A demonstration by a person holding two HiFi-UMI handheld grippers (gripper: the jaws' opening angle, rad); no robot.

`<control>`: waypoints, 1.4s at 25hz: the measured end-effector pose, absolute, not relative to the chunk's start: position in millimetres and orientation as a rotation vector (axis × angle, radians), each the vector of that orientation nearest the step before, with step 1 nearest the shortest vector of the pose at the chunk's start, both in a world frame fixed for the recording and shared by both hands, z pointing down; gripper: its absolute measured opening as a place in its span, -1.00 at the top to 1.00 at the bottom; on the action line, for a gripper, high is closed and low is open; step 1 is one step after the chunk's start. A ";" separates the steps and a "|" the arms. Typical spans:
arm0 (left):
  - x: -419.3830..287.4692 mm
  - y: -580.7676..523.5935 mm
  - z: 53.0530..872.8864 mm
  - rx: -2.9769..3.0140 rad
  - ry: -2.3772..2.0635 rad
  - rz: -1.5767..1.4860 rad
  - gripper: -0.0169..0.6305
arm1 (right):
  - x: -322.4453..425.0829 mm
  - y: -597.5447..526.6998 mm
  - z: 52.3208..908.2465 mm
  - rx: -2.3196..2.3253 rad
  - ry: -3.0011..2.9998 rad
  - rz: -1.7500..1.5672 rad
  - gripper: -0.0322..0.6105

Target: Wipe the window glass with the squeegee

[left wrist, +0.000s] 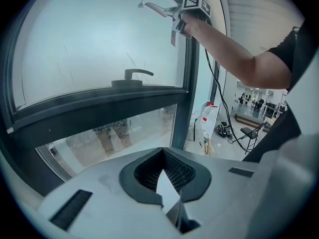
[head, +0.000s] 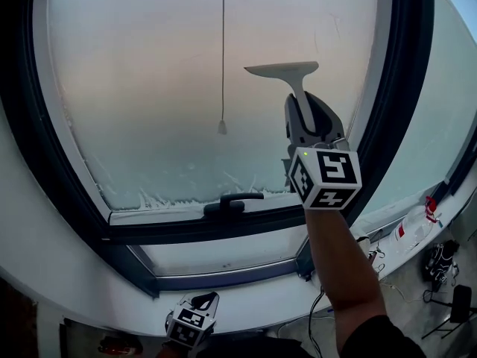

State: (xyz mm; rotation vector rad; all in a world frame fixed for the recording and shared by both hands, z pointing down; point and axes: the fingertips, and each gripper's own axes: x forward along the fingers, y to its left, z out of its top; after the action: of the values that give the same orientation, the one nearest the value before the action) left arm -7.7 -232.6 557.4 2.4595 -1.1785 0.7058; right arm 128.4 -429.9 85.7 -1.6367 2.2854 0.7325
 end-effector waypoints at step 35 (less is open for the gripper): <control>-25.0 -223.2 560.6 2.485 -1.157 0.669 0.95 | 123.1 -418.9 315.8 -1.836 2.480 0.252 0.63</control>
State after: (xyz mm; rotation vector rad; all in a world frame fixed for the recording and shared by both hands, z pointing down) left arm -25.0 -223.2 560.6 2.4848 -1.1573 0.6689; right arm 123.1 -418.9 315.8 -1.8361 2.4797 0.2519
